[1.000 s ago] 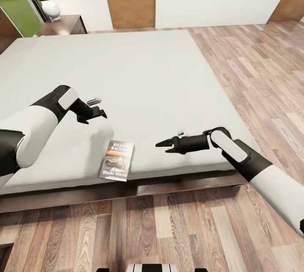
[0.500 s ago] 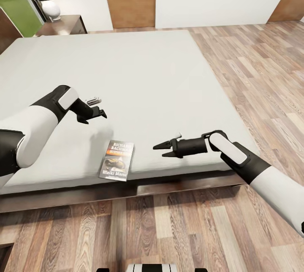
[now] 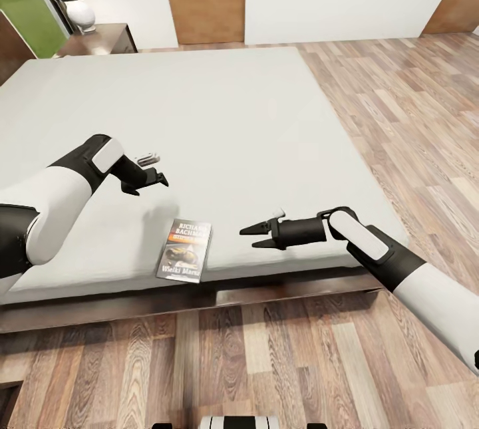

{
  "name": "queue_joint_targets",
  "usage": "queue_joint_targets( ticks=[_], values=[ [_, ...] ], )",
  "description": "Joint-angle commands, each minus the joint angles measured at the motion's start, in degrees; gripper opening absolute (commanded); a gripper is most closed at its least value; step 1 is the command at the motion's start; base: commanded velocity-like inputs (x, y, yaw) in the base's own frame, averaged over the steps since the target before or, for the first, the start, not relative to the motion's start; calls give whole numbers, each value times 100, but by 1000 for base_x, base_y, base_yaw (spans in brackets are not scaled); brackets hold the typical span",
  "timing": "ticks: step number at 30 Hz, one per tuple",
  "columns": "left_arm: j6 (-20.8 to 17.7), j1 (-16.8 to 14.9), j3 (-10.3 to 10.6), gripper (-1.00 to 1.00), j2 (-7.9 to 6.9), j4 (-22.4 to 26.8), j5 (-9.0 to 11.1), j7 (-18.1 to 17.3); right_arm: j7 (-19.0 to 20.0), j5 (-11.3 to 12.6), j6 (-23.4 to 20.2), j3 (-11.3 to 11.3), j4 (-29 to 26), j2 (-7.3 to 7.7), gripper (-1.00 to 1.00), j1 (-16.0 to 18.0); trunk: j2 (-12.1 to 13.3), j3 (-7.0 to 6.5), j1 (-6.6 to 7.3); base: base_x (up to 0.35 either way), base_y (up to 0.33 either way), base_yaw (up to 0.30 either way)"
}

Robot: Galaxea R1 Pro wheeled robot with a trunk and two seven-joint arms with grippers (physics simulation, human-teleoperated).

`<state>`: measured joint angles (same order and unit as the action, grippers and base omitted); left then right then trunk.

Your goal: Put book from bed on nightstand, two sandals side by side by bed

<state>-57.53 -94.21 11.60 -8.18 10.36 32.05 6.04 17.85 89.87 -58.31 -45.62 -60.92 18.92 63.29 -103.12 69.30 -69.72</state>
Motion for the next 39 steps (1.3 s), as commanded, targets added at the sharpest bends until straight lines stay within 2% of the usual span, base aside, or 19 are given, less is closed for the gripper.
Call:
queue_joint_targets(
  ticks=[1, 10, 25, 33, 34, 36, 39],
  values=[
    [-22, -1, 19, 100, -3, 9, 62, 55, 122, -49, 4, -15, 1, 3, 100, -4, -2, 3, 1, -77, 0, 0],
    [-22, -1, 18, 100, -1, 9, 60, 55, 368, -48, 4, -19, 1, -8, 100, -123, -2, 3, 1, -36, 0, 0],
    [-22, -1, 25, 100, -7, 9, 56, 64, 401, -48, 4, -21, 5, -20, 100, -234, -2, 3, 1, -1, 0, 0],
    [-21, -1, 26, 100, -2, 9, 56, 64, 396, -48, 26, -23, 9, -41, 100, -435, -2, 3, 1, 0, 0, 0],
    [-22, -1, 26, 100, -4, 9, 56, 64, 391, -48, 57, -21, 9, -97, 100, -531, -2, 3, 1, 0, 0, 0],
    [-22, -1, 26, 100, -7, 9, 56, 64, 377, -54, 171, -13, 10, -351, 100, -876, -2, 3, 1, 0, 0, 0],
    [-22, -1, 26, 100, -8, 6, 56, 64, 373, -54, 216, -11, 10, -477, 100, -1050, -2, 3, 1, 0, 0, 0]
  ],
)
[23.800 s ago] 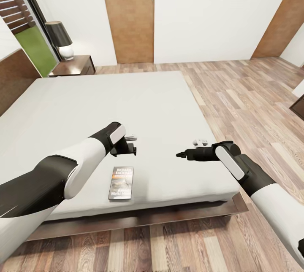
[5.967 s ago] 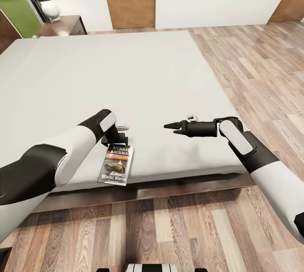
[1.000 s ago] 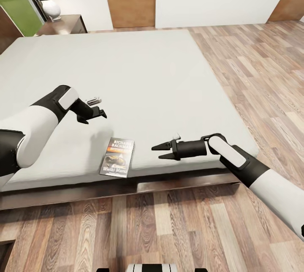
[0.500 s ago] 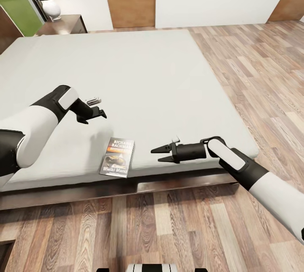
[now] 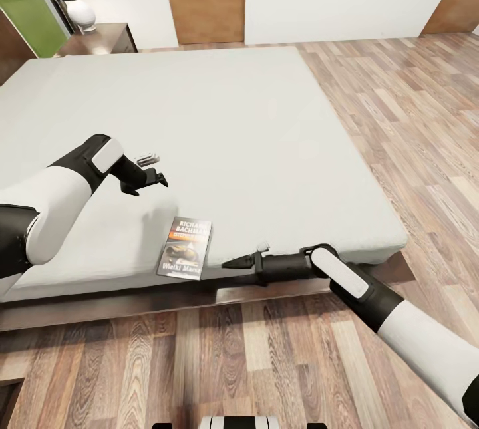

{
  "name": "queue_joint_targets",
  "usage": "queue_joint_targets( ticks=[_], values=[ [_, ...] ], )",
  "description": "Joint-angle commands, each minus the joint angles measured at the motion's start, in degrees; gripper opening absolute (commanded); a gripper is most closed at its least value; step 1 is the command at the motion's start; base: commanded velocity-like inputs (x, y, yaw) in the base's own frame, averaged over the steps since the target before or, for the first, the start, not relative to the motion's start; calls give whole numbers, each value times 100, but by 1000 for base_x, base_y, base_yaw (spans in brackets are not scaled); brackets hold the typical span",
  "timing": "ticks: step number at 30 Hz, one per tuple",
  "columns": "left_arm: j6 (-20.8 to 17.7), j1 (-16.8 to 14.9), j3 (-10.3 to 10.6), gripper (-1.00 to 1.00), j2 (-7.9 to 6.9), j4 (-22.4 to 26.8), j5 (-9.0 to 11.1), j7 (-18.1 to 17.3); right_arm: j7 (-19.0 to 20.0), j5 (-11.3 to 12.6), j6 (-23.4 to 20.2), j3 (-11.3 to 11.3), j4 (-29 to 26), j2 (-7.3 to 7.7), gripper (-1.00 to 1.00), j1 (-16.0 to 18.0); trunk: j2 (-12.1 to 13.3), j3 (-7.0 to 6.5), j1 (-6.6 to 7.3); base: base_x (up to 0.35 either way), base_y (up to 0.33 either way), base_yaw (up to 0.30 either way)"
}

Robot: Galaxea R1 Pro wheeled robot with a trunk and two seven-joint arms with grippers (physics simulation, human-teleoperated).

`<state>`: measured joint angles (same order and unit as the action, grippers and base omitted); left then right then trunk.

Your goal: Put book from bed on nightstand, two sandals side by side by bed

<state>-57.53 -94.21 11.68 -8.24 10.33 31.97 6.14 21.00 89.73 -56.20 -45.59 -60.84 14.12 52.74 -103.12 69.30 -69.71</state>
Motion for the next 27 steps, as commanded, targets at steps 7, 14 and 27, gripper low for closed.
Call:
queue_joint_targets(
  ticks=[7, 14, 27],
  values=[
    [-22, -1, 19, 100, -2, 7, 63, 54, 55, -42, 186, -12, 2, -179, 100, -164, -2, 3, 0, 0, 0, 0],
    [-22, -1, 19, 100, -2, 4, 63, 53, 66, -63, 1302, -11, 2, -634, 100, -587, -2, 3, 0, 0, 0, 0],
    [-22, -1, 19, 100, -2, 4, 63, 54, 121, -86, 2202, -16, 2, -834, 100, -928, -2, 3, 0, 0, 0, 0]
  ],
)
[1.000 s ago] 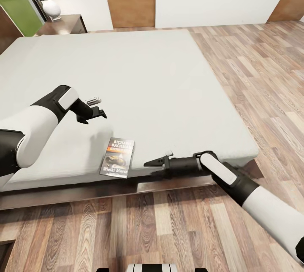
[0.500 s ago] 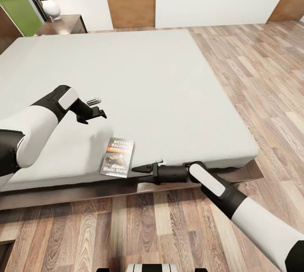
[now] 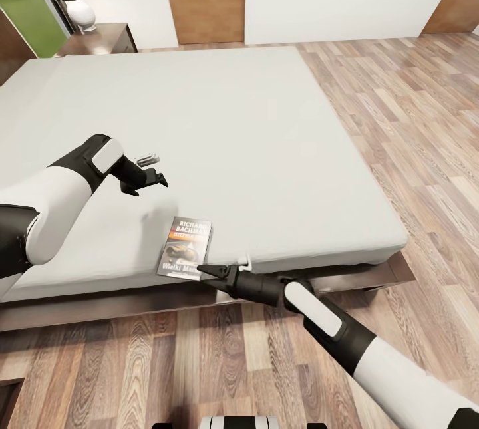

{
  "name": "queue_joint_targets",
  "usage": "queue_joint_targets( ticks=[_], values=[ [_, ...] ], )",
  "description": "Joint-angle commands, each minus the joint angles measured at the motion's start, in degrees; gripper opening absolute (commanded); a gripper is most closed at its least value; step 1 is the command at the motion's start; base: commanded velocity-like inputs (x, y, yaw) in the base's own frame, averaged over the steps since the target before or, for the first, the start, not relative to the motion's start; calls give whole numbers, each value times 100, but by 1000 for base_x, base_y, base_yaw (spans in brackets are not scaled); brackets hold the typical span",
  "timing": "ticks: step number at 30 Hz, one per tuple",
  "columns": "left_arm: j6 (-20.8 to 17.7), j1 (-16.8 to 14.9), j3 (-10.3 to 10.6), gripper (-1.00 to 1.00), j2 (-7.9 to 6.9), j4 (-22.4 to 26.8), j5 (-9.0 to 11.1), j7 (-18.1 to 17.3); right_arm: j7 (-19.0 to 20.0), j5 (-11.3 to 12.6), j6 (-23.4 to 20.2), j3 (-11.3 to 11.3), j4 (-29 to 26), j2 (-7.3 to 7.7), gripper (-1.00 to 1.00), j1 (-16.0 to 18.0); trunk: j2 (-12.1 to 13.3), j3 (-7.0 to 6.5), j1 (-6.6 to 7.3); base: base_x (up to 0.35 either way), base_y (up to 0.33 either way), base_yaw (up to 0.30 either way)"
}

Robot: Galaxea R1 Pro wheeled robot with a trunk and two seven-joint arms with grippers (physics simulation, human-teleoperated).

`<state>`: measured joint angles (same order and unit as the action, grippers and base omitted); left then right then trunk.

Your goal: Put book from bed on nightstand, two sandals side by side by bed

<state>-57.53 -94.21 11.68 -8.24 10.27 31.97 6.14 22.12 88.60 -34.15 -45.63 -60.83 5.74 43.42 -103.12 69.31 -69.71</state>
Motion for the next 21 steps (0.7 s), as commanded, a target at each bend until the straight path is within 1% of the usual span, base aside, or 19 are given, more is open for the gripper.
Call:
queue_joint_targets(
  ticks=[1, 5, 6, 10, 11, 18, 21],
  values=[
    [-22, -1, 19, 100, -2, 10, 63, 54, 33, 26, 82, -13, 1, -3, 100, -46, -1, 3, 0, 0, 0, 0],
    [-19, -1, 19, 100, -2, 4, 63, 58, 219, 26, 383, -15, 1, -19, 100, -226, -1, 3, 0, 0, 0, 0],
    [-17, -1, 19, 100, -2, 3, 63, 60, 349, 26, 502, -16, 1, -23, 100, -292, -1, 3, 0, 0, 0, 0],
    [-15, -1, 19, 100, -2, 0, 63, 61, 549, 26, 712, -16, 1, -27, 100, -390, -1, 3, 0, 0, 0, 0],
    [-15, -1, 19, 100, -2, 0, 63, 61, 549, 26, 712, -16, 1, -27, 100, -390, -1, 3, 0, 0, 0, 0],
    [-13, -1, 19, 100, -8, -7, 63, 62, 678, 27, 1100, -16, 1, -55, 100, -551, -1, 3, 0, 0, 0, 0],
    [-13, -1, 19, 100, -13, -9, 63, 62, 689, 28, 1149, -16, 1, -70, 100, -573, -1, 3, 0, 0, 0, 0]
  ],
)
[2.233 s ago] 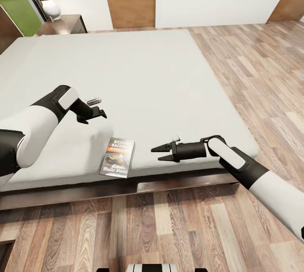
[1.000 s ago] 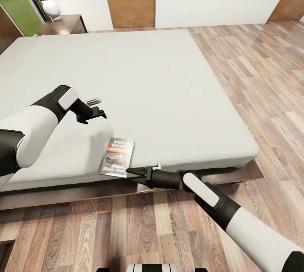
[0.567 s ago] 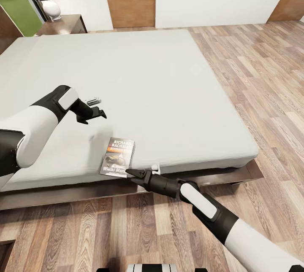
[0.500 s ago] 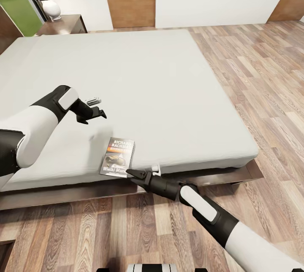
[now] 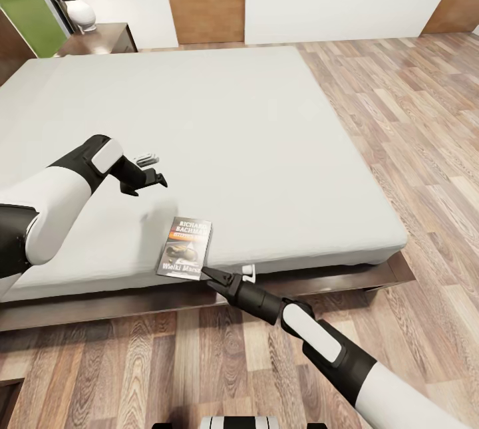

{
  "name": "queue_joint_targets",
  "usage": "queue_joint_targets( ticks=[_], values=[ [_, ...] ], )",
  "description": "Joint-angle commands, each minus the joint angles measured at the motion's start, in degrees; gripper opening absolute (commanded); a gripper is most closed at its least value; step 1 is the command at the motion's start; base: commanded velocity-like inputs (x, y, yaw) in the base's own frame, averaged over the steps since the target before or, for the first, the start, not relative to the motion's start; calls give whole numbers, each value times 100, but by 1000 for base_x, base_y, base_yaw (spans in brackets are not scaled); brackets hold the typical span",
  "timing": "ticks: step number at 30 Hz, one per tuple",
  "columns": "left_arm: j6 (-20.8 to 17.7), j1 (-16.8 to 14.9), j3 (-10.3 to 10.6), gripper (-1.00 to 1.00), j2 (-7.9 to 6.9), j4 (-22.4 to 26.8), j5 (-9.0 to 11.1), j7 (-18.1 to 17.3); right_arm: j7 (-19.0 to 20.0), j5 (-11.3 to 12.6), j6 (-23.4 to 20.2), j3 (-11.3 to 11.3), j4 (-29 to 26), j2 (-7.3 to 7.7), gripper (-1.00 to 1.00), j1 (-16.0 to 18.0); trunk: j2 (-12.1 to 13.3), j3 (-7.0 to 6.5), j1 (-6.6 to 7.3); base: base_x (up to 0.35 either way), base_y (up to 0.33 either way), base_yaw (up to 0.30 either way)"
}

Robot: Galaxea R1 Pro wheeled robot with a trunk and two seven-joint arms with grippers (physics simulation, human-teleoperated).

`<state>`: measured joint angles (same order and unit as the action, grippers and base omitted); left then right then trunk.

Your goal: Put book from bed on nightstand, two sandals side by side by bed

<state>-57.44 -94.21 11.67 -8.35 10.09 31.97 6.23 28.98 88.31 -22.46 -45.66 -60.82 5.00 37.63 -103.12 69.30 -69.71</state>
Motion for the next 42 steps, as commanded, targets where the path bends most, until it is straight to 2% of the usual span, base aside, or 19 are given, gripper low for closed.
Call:
queue_joint_targets(
  ticks=[1, 9, 17, 42],
  values=[
    [-22, -1, 20, 100, -3, 7, 64, 53, 6, 56, -10, -13, 0, 0, 100, 0, -1, 3, 0, 0, 0, 0],
    [-22, -1, 20, 100, -8, 2, 64, 53, 22, 55, 6, -40, 0, -10, 100, -9, -1, 3, 0, 0, 0, 0],
    [-23, -1, 20, 100, -9, 2, 63, 53, 28, 51, 5, -344, 0, -8, 100, -10, -1, 3, 0, 0, 0, 0],
    [-29, -1, 28, 100, -18, -7, 60, 36, 126, 68, 45, -428, 0, 0, 100, -10, -1, 3, 0, 0, 0, 0]
  ],
)
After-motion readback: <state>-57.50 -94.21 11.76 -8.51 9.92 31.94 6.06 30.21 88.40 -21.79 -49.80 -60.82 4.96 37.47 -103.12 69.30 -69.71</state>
